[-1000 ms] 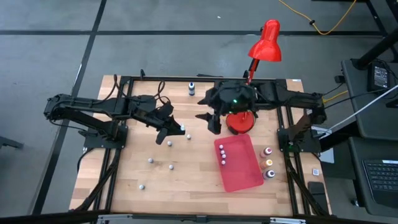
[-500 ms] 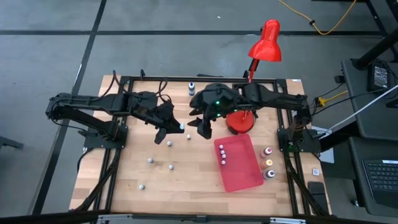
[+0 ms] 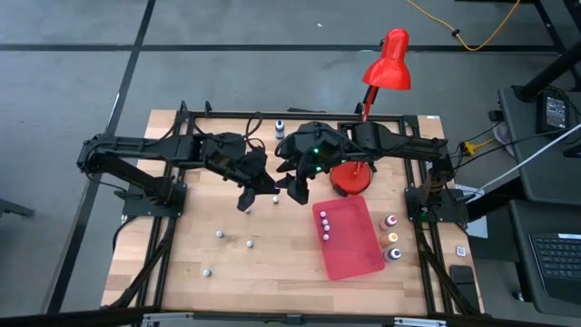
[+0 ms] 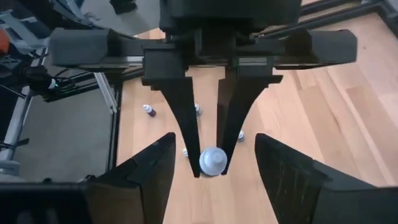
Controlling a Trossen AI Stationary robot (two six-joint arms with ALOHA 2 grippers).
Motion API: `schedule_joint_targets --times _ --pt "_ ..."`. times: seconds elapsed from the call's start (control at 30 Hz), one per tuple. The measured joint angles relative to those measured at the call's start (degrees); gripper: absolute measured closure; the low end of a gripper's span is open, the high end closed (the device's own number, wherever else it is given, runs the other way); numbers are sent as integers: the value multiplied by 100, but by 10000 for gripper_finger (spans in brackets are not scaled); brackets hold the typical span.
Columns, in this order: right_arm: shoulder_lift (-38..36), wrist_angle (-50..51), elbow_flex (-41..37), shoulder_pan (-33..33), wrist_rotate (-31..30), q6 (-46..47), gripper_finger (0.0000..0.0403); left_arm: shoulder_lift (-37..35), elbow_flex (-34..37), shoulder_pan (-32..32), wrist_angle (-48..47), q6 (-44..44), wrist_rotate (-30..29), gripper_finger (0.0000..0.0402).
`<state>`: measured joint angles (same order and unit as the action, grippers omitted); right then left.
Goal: Pick & Place food coloring
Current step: Put the small pink food coloring bottle into the red bin
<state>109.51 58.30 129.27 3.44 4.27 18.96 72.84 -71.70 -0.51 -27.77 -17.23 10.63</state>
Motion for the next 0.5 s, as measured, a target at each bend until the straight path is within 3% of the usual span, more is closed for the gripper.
schedule_joint_targets --times 0.5 --pt "26 264 -7 13 -4 -97 185 43 -142 0 -29 50 -179 343"
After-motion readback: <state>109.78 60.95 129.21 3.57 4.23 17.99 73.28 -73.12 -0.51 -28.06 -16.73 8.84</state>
